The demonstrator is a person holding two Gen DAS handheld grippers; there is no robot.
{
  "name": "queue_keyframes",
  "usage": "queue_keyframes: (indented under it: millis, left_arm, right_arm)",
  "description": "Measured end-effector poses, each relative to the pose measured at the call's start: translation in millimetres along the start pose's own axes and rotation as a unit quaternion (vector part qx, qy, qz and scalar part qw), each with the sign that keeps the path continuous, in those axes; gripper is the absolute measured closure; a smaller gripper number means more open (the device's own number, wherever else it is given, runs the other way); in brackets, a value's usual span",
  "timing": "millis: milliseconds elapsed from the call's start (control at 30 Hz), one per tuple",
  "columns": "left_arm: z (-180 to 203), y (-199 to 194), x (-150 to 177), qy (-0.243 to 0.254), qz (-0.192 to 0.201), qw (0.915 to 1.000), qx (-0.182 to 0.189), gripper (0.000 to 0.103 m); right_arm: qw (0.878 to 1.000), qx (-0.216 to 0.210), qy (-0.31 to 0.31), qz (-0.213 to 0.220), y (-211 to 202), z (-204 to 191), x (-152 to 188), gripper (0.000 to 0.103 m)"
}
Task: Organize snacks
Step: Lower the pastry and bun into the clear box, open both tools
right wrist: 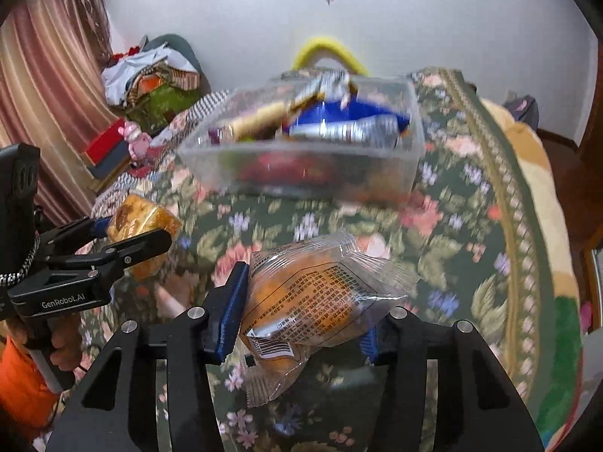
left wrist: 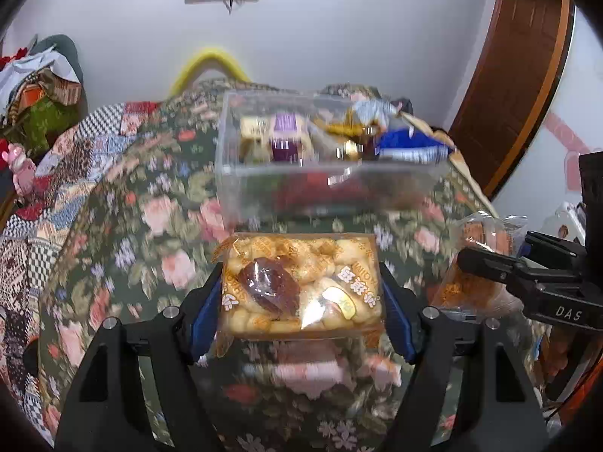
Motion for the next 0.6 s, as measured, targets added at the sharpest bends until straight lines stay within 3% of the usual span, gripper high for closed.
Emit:
queue_keyframes:
  millis: [367,600]
  left_arm:
    - [-4,-9,-65,0.005,0.058,0.9983,-0.012,0.029]
    - [-15,9,-103,-0.003,0.067,0.9975,-0.021,0.029]
  right_arm:
    - [0.997,0.012,-0.019,0.072,-16,-4,-64,0.055]
    - [0.995,0.02,-0.031,0.095,-9,-9,-100,0.055]
Point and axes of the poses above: each gripper's, at about its wrist camera, not at the fingertips, and y roughly the way its jaws point, z to its right, x to its underside, the point moved 3 cm from there along y, roughly the way its jaws point, and after that the axes turned 2 degrees about x, right-handed, at the moved point
